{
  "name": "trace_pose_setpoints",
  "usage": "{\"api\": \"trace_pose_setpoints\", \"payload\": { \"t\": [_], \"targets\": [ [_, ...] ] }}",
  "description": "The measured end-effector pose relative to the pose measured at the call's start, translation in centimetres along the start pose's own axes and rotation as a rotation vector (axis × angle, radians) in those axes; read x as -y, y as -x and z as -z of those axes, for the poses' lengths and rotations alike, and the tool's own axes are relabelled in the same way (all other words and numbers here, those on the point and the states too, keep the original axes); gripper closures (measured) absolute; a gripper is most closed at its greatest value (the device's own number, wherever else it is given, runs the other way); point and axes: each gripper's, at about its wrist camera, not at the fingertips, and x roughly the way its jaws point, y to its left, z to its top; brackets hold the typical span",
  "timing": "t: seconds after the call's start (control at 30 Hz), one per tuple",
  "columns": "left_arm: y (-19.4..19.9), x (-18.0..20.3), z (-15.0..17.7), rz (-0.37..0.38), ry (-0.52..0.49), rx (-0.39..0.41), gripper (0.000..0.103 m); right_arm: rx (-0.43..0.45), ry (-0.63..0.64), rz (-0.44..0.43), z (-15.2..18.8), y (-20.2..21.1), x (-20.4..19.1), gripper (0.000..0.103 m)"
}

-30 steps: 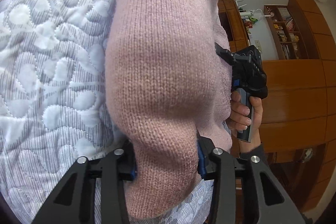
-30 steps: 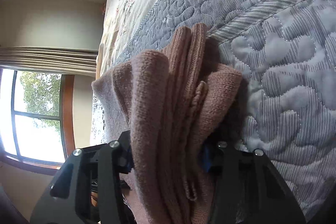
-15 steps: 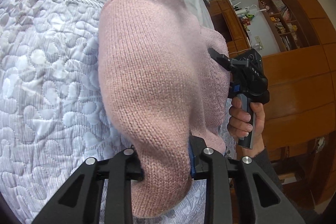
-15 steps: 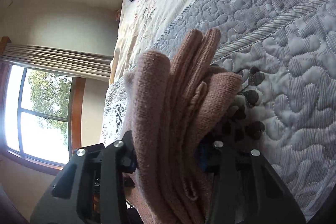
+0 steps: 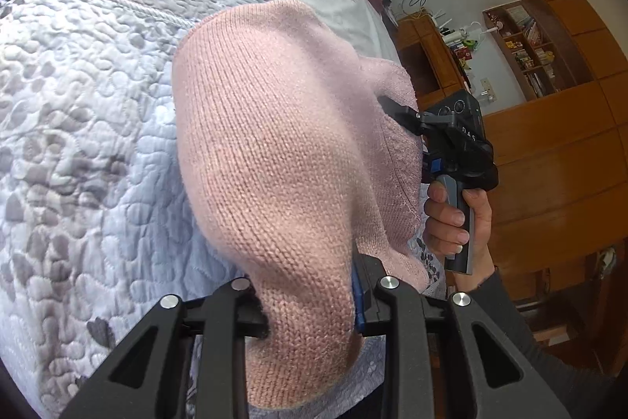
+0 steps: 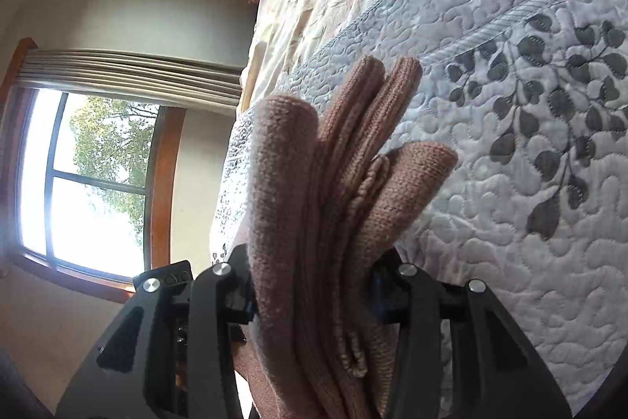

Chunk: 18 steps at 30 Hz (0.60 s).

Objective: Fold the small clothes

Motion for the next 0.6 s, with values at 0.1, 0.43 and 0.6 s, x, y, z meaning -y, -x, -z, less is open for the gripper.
{"api": "trace_pose_setpoints", "payload": {
  "t": [0.1, 0.43, 0.6],
  "targets": [
    [2.4, -1.5, 2.1, -0.014, 0.028, 0.023, 0.075, -0.042, 0.006, -0.009, 2.0, -2.9, -1.6, 0.063],
    [2.2, -8.4, 7.8, -0.067, 0.139, 0.008, 0.074, -0.144, -0.067, 0.041, 7.0, -9.7, 0.8, 0.061],
    [1.4, -9.4, 8.4, -0.118, 0.178, 0.028, 0.054, -0.093, -0.049, 0.167, 7.9, -6.7, 1.4, 0.044]
  ]
}}
